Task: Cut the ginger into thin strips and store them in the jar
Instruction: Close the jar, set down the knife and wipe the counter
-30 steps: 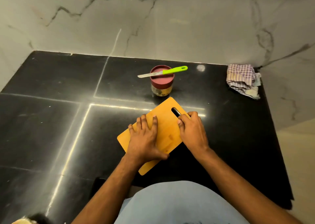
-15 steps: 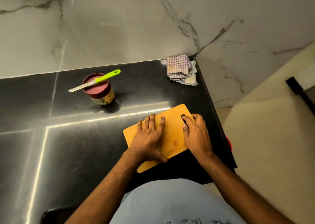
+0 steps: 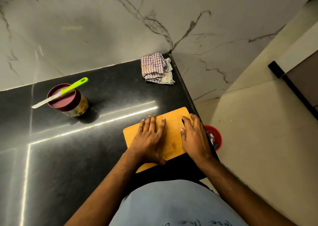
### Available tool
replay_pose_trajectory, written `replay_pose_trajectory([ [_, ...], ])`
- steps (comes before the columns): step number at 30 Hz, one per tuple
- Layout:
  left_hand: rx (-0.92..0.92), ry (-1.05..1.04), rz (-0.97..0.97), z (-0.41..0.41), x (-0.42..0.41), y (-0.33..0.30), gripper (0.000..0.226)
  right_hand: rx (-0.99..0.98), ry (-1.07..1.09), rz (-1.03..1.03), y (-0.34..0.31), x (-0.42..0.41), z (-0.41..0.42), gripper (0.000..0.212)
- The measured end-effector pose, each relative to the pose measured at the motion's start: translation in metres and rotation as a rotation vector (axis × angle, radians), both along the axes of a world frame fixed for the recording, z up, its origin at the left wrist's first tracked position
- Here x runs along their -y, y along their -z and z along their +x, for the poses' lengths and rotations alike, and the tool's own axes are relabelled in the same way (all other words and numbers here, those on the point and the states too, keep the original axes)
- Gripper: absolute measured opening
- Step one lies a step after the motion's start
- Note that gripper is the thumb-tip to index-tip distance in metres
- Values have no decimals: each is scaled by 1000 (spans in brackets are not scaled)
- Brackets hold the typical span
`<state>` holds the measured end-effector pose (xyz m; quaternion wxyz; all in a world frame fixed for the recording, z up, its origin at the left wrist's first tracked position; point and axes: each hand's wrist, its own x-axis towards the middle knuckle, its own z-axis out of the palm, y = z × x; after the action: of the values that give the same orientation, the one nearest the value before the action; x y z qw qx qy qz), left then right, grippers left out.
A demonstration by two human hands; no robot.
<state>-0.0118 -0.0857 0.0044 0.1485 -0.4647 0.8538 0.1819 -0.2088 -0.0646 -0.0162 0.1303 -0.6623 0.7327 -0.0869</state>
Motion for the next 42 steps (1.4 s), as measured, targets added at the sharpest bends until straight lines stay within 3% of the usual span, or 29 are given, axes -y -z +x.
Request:
replay_pose_trajectory([
  [8,-82,-9,-27,26,-5,2,144,-57,-146,-60,-8,13,31,54],
  [14,-132,-178,-78,71,-12,0,142,2,-279,-52,-10,29,82,52],
  [19,-223,-480,-152,116,-16,-1,110,28,-396,-77,-12,50,133,49],
  [24,-711,-1021,-276,163,-18,6,67,154,-461,-28,-11,75,194,49],
  [27,-842,-1207,-263,189,-11,10,72,221,-489,-16,-12,89,235,51],
  [31,-893,-1225,-219,216,3,13,90,302,-469,-3,-13,106,272,60],
  [36,-1061,-1277,-60,236,22,8,101,560,-374,154,-16,128,303,78],
  [42,-1164,-1160,-77,238,42,5,91,764,-327,156,-17,141,317,85],
])
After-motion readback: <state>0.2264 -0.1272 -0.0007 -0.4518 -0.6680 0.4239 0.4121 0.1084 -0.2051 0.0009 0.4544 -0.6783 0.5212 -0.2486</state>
